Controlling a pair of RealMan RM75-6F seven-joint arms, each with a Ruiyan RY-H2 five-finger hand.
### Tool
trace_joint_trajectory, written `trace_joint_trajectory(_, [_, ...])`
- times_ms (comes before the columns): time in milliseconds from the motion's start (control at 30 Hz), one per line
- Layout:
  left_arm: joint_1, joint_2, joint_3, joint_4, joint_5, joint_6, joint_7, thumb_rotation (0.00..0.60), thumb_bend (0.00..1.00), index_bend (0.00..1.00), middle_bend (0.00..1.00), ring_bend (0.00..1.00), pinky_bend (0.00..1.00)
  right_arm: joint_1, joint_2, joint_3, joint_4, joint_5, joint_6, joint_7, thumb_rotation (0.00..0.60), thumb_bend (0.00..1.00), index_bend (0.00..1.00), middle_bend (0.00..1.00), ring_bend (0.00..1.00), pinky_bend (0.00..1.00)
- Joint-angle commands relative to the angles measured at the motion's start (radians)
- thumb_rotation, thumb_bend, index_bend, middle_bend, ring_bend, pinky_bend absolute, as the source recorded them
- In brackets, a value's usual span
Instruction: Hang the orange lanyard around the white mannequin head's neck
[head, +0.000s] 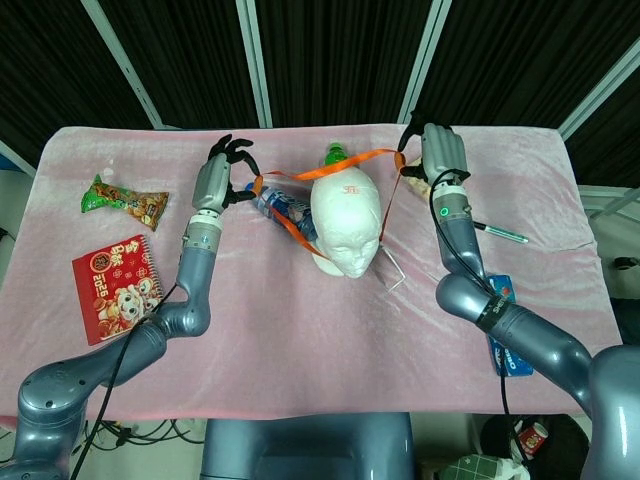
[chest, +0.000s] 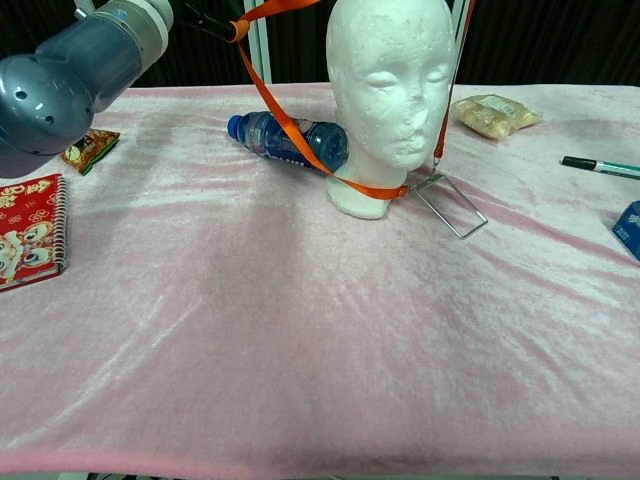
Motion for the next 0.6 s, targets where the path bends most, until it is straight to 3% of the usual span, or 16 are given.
trace_joint_trajectory(33, [-0.012, -0.028, -0.018, 0.045, -0.005, 0.007, -0.009, 0.6, 0.39, 0.56, 0.21, 0.0, 0.0, 0.014, -0.023, 0.0, 0.045, 0.005, -0.008, 0.008, 0.6, 0.34, 0.77, 0.16, 0.23, 0.19])
trace_joint_trajectory(200, [-0.018, -0.042, -0.02, 0.088, -0.016, -0.031, 0.009, 0.6, 0.28, 0.48, 0.18, 0.0, 0.0, 0.021, -0.042, -0.008, 0.094, 0.007, -0.026, 0.008, 0.6, 0.34, 0.74, 0.16, 0.23, 0.19])
trace_joint_trajectory(367, [-0.012, -0.027, -0.007, 0.077, -0.028, -0.102, 0.047, 0.6, 0.12, 0.29, 0.09, 0.0, 0.0, 0.015, -0.028, -0.034, 0.098, 0.013, -0.089, -0.009, 0.6, 0.23, 0.43, 0.12, 0.2, 0.18])
trace_joint_trajectory(467, [-0.005, -0.002, 0.006, 0.044, -0.036, -0.149, 0.079, 0.6, 0.07, 0.21, 0.05, 0.0, 0.0, 0.009, -0.006, -0.047, 0.074, 0.014, -0.123, -0.013, 0.6, 0.17, 0.33, 0.1, 0.18, 0.18])
trace_joint_trajectory(600, [0.006, 0.027, 0.003, -0.011, -0.066, -0.169, 0.118, 0.6, 0.04, 0.2, 0.04, 0.0, 0.0, 0.0, 0.022, -0.059, 0.033, 0.008, -0.144, -0.007, 0.6, 0.1, 0.24, 0.08, 0.18, 0.18])
